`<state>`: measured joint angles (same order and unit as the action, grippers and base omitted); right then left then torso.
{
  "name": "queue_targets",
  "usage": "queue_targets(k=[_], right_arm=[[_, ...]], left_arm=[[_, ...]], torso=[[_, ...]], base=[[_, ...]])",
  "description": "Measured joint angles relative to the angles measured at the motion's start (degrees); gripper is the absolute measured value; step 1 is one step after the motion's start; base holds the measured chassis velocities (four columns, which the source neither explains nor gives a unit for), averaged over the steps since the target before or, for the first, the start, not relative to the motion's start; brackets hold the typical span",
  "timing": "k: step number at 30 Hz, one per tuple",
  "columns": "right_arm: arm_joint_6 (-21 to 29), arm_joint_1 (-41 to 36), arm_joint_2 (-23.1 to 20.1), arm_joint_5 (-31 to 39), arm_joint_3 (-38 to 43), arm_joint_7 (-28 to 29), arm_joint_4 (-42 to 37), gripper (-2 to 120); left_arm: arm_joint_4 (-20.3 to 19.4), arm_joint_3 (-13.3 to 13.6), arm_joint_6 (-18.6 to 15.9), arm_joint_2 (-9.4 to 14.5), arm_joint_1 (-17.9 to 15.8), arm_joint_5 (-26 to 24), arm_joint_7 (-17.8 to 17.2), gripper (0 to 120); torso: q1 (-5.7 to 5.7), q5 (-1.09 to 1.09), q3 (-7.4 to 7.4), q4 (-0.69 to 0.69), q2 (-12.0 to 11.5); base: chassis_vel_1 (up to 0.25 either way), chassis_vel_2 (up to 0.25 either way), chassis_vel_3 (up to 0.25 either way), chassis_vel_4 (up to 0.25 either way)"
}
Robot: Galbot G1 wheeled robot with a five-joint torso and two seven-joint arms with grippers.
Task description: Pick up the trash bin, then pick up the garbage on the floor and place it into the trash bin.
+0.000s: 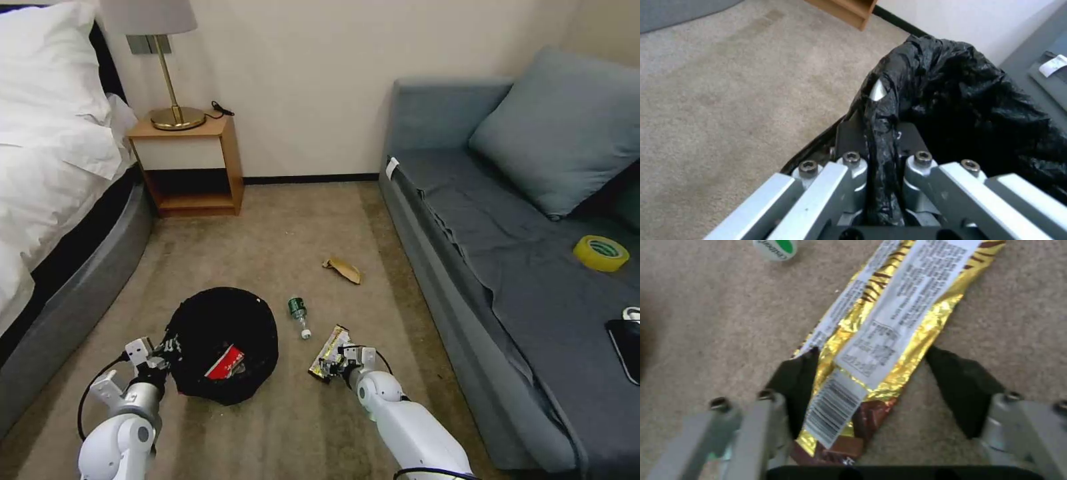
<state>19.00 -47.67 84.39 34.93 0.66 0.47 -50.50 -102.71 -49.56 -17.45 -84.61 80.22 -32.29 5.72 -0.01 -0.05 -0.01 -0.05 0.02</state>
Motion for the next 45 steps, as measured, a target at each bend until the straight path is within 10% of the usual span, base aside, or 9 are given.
queue_targets(k=[16, 45], right_arm=[[-0.13, 0.44, 1.34, -1.89, -1.17, -1.63, 3.02, 1], [-0.90, 1.63, -0.44, 1.98, 0.16, 0.59, -2.88, 0]], left_arm=[[1.22, -0.49, 0.52, -0.01, 0.53, 0.21, 0.65, 5], [0.98, 0.30, 0.20, -0.04, -0.77, 0.55, 0.28, 5]], torso=[[0.00, 0.08, 0.00, 0.09, -0.01], [0.02, 0.06, 0.02, 0.06, -0.04]], base=[[0.000, 0.000, 0.000, 0.000], [0.000, 0.000, 0.000, 0.000]])
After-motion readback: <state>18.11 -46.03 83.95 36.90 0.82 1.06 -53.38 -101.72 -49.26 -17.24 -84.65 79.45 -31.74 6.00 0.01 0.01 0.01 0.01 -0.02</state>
